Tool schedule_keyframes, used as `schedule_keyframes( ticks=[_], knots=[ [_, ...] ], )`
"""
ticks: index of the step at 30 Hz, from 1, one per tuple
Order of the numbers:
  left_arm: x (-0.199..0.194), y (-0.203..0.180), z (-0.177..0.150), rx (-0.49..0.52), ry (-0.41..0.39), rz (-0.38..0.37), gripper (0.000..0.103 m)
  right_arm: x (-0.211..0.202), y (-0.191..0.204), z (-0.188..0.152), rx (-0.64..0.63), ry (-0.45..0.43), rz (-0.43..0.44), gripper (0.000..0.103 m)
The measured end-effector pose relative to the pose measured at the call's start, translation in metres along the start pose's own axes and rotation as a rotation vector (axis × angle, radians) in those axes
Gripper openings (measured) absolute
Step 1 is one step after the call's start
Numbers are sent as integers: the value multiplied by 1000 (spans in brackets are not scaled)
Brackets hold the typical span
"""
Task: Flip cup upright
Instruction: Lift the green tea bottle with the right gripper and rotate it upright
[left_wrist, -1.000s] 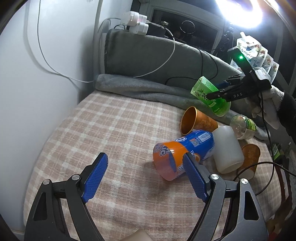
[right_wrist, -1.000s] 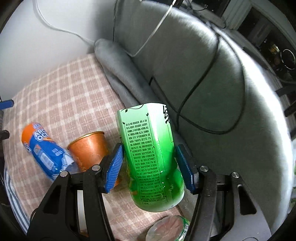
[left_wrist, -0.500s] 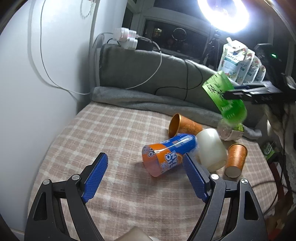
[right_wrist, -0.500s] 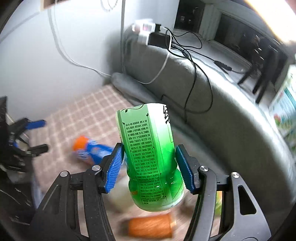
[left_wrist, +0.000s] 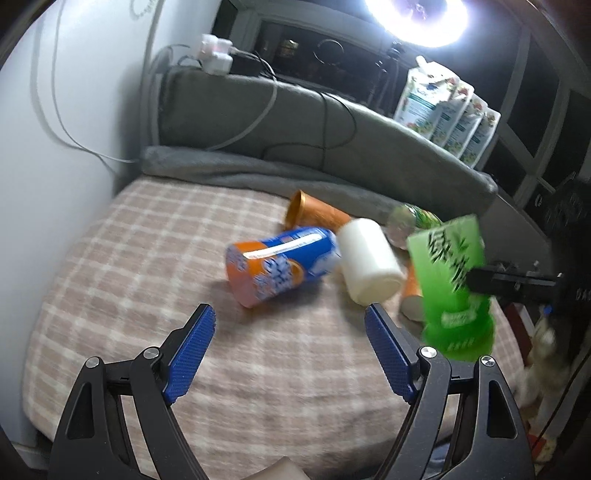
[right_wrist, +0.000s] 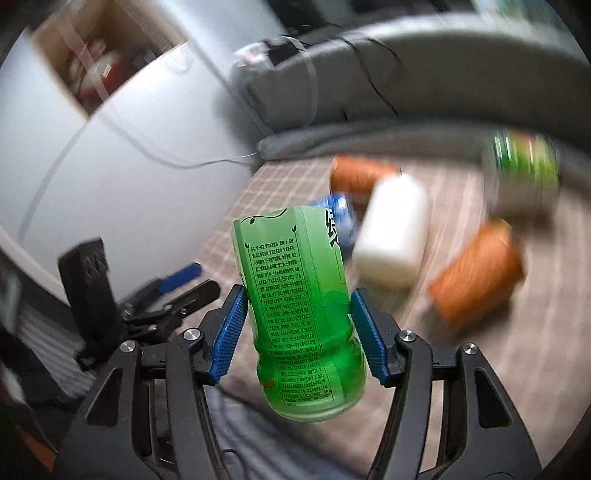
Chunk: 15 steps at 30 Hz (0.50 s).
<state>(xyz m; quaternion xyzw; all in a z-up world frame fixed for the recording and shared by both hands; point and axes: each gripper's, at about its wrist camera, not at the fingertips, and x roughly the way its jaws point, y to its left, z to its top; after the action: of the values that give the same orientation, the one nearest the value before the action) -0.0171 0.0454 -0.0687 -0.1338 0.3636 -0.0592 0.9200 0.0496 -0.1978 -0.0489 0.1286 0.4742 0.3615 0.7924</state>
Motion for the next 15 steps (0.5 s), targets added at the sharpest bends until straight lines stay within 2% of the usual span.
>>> schedule_keyframes(
  ticks=[3,7,10,15],
  knots=[
    [5,-7,-3,-2,34,-43,82,10,-28,-22,168,7,62,61],
    [12,-16,-4,0,68,-81,81,20,-53,-44,308,5,68,61],
    [18,-23,-6,2,94,-105,81,24,-62,-53,357,-3,65,61],
    [27,-32,-7,8,128,-134,81,31,-66,-58,347,-4,32,63]
  ],
)
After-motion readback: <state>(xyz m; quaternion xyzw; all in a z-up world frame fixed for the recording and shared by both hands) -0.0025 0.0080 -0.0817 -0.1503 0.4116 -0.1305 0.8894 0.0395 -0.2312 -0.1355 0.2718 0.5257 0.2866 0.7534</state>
